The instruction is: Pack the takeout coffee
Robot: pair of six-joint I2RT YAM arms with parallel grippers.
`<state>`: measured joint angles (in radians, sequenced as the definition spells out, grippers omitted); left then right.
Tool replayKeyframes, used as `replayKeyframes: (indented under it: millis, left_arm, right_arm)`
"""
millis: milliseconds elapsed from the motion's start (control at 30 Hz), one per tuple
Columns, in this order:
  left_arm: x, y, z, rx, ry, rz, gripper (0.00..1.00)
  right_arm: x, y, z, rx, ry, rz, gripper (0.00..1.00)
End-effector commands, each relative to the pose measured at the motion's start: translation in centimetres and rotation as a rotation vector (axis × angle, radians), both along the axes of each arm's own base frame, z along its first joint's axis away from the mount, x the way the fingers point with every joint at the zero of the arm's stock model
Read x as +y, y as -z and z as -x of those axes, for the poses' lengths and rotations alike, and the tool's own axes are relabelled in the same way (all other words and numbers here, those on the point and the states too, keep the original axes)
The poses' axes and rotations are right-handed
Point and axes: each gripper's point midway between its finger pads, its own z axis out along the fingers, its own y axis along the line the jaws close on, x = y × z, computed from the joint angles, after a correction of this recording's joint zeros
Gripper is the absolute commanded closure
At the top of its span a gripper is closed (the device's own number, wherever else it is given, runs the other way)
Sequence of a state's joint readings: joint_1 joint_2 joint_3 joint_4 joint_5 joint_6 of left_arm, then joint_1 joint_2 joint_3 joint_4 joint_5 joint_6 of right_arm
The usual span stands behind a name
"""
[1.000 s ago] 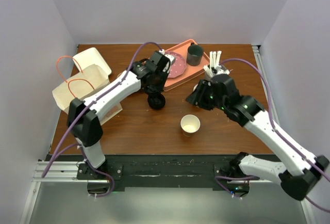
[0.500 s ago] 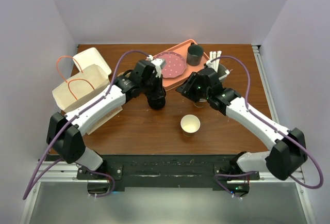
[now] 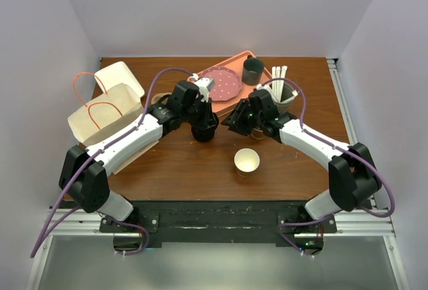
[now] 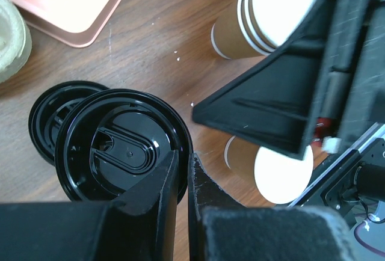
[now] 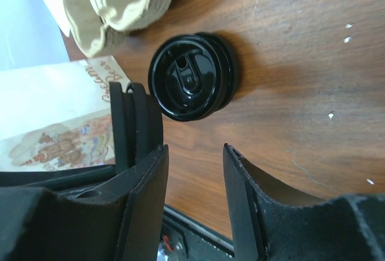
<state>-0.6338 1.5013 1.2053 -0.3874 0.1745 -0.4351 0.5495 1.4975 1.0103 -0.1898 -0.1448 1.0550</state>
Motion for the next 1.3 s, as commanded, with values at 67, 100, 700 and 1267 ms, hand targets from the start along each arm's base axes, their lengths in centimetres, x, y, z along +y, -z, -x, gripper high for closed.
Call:
replayKeyframes:
  millis: [67, 100, 700, 1267]
  left_arm:
    - [-0.6, -1.8, -1.1, -0.075, 0.013, 0.049, 1.00]
    - [-0.6, -1.8, -1.1, -0.077, 0.013, 0.047, 1.00]
    - [-0.1, 0.2, -1.7, -0.082, 0.020, -0.028, 1.00]
    - [0.2, 1.5, -2.6, -0.103, 0.018, -0.078, 1.00]
  right_arm:
    - [1.8, -2.5, -1.0, -0.066, -0.060, -0.065, 0.55]
    - [1.7, -2.6, -1.1, -0.067, -0.057, -0.065, 0.56]
    - [2.1, -3.4, -1.7, -0.078, -0.040, -0.089, 0.57]
    - [3.2, -0.1, -2.7, -0.028, -0.065, -0.054, 0.57]
